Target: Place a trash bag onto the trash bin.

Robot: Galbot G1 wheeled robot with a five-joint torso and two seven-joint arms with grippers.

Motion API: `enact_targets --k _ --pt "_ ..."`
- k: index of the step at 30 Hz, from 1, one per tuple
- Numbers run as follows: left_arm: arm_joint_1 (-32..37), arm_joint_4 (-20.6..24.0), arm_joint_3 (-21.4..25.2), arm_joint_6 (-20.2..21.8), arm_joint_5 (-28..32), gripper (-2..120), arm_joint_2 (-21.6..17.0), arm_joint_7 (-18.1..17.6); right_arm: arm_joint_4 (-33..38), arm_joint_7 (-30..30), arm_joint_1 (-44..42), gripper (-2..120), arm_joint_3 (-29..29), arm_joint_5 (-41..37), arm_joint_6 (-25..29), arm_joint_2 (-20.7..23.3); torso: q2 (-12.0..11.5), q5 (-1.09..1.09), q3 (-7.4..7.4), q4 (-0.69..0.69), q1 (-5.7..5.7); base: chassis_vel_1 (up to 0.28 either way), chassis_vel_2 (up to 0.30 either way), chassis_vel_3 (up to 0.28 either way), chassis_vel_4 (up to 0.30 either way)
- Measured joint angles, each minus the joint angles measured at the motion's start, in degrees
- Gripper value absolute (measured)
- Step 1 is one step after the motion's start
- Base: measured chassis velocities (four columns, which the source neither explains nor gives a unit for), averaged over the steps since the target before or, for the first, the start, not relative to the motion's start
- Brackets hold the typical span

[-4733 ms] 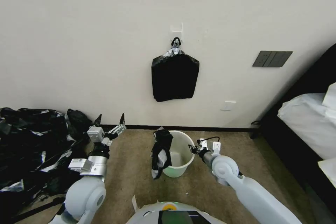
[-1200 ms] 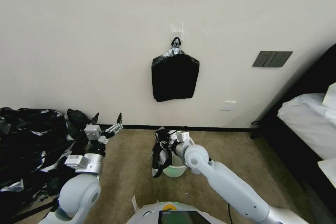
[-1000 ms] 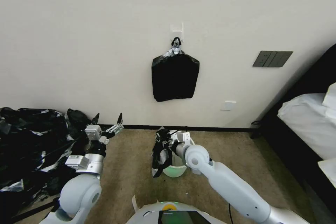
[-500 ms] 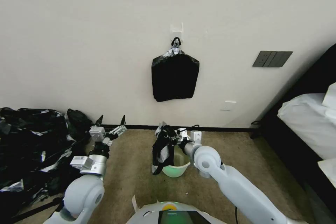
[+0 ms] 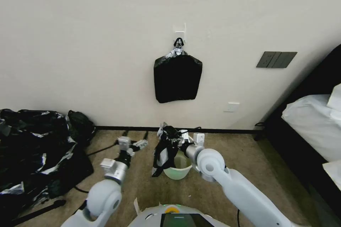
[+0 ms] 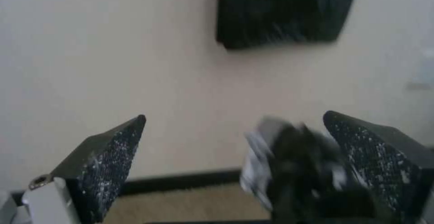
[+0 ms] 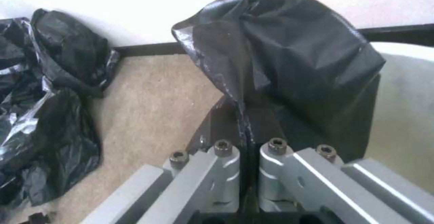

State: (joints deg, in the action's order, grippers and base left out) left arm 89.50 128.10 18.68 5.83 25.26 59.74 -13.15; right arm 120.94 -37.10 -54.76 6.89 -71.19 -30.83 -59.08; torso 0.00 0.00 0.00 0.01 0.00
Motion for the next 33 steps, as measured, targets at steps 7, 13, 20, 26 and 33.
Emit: enact_targets --k 7,13,20,26,33 --pt "-6.29 -3.63 -4.09 9.63 5.47 100 -1.80 0.51 -0.46 0.21 0.10 0 0.24 -0.02 0.11 -0.05 0.00 0.01 0.00 0.00 0.00 0.000 0.000 0.000 0.000" --pt "-12.37 -6.39 -8.23 14.27 10.39 100 -1.79 -0.61 -0.71 0.30 0.11 0 0.39 -0.08 0.15 -0.03 0.00 0.01 0.00 -0.01 0.00 0.000 0.000 0.000 0.000" --pt "-18.57 -8.47 -13.87 22.89 14.33 100 -0.99 -4.62 -1.58 0.46 0.19 0 -0.08 -0.09 0.29 -0.30 0.00 0.00 0.00 -0.01 0.00 0.000 0.000 0.000 0.000" --pt "-21.44 -9.34 -16.09 29.24 15.69 100 -0.74 -8.81 -1.94 0.76 -0.01 0 -0.56 0.02 0.50 -0.57 0.00 0.01 0.00 0.00 0.00 0.000 0.000 0.000 0.000" --pt "-24.61 -10.88 -17.87 31.31 17.48 100 -0.34 -10.94 -2.05 1.02 -0.41 0 -0.69 0.20 0.55 -0.71 0.00 0.01 0.00 -0.01 0.00 0.000 0.000 0.000 0.000"
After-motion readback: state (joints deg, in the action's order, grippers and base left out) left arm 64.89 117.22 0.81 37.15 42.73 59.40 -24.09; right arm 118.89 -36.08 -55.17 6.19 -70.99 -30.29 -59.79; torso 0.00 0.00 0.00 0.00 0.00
